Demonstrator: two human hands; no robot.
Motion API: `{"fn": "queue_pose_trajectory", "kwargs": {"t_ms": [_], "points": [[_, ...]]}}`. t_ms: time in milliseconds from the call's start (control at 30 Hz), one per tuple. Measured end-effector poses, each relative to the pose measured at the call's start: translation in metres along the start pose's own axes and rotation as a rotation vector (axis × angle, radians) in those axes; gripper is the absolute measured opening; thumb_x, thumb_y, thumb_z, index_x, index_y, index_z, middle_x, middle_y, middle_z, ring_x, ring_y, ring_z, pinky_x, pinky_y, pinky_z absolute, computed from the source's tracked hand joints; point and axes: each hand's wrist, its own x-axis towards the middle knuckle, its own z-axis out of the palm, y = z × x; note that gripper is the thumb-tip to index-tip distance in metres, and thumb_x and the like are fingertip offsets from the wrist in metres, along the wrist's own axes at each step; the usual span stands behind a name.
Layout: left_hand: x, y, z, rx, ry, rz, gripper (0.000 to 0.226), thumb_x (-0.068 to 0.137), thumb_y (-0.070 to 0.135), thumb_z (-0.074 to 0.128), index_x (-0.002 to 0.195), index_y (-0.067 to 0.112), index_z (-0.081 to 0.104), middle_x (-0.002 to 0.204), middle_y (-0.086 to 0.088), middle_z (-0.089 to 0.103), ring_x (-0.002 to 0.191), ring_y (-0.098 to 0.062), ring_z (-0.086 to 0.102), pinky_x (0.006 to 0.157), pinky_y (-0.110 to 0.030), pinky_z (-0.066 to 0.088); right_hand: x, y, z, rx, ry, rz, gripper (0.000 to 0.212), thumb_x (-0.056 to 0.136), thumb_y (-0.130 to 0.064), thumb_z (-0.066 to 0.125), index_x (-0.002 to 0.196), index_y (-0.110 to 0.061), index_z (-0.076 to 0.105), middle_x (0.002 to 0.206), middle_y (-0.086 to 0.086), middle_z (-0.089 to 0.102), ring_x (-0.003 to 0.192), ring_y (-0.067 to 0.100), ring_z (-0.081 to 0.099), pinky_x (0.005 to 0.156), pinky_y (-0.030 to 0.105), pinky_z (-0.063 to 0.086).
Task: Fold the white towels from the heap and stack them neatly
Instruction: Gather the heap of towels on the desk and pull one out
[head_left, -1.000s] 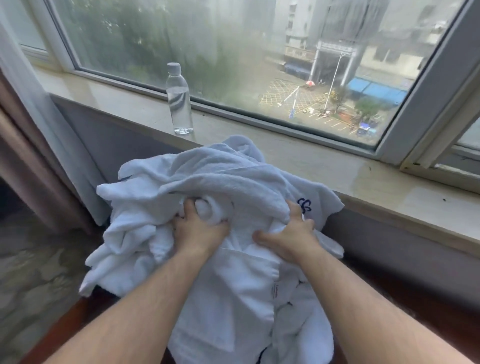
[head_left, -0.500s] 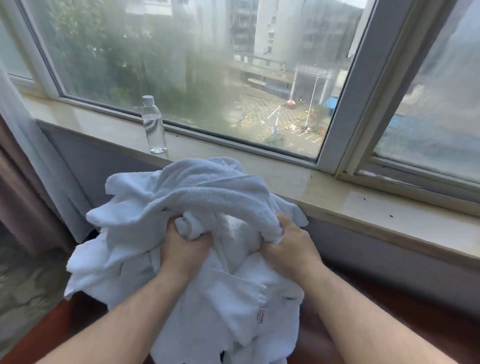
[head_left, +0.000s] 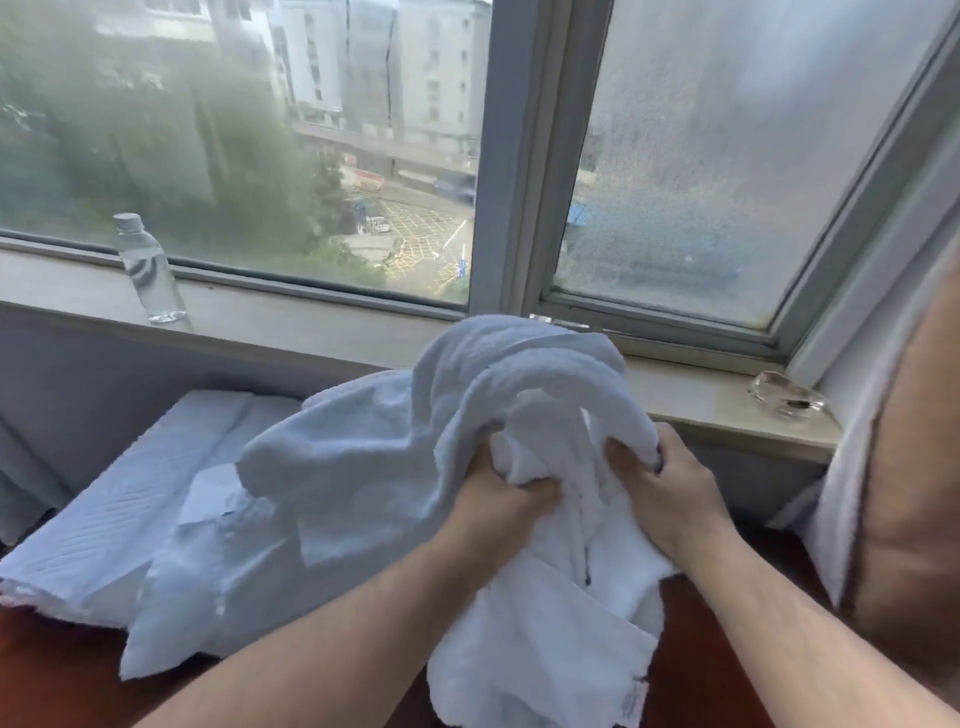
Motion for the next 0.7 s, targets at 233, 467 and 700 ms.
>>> {"fn": "queue_pose_trajectory", "kwargs": {"t_ms": [233, 467, 700], "points": [[0.006, -0.003, 0.098, -0.001, -0.289, -0.089, 0.057, 0.059, 0.033, 0.076, 0.114, 0.041, 0.064, 0.103, 0.015, 0.073, 0.098, -0.001, 0.067, 0.082, -0.025, 0.056, -0.015, 0.054, -0.081, -0.161, 0.353, -0.055, 0.018, 0.086, -0.051, 0.062, 0.098, -0.043, 0.053, 0.086, -0.015, 0.058, 0.072, -0.006, 0.052, 0.056, 0.017, 0.034], [0.027, -0.049, 0.13, 0.447, -0.599, -0.284, 0.036, 0.084, 0.032, 0.071, 0.118, 0.028, 0.06, 0.114, 0.008, 0.061, 0.102, -0.014, 0.06, 0.076, -0.019, 0.052, -0.003, 0.127, -0.081, -0.35, -0.059, 0.313, 0.069, 0.083, -0.053, 0.048, 0.149, -0.033, 0.039, 0.149, 0.011, 0.042, 0.14, 0.031, 0.035, 0.113, 0.043, 0.033], [0.029, -0.07, 0.065, 0.548, -0.907, -0.391, 0.044, 0.089, 0.024, 0.055, 0.133, 0.027, 0.06, 0.124, 0.007, 0.067, 0.11, -0.01, 0.065, 0.098, -0.03, 0.053, -0.005, 0.15, -0.016, -0.392, -0.169, 0.512, 0.077, 0.093, -0.07, 0.03, 0.147, -0.016, 0.042, 0.145, 0.012, 0.05, 0.121, 0.03, 0.054, 0.091, 0.039, 0.046]]}}
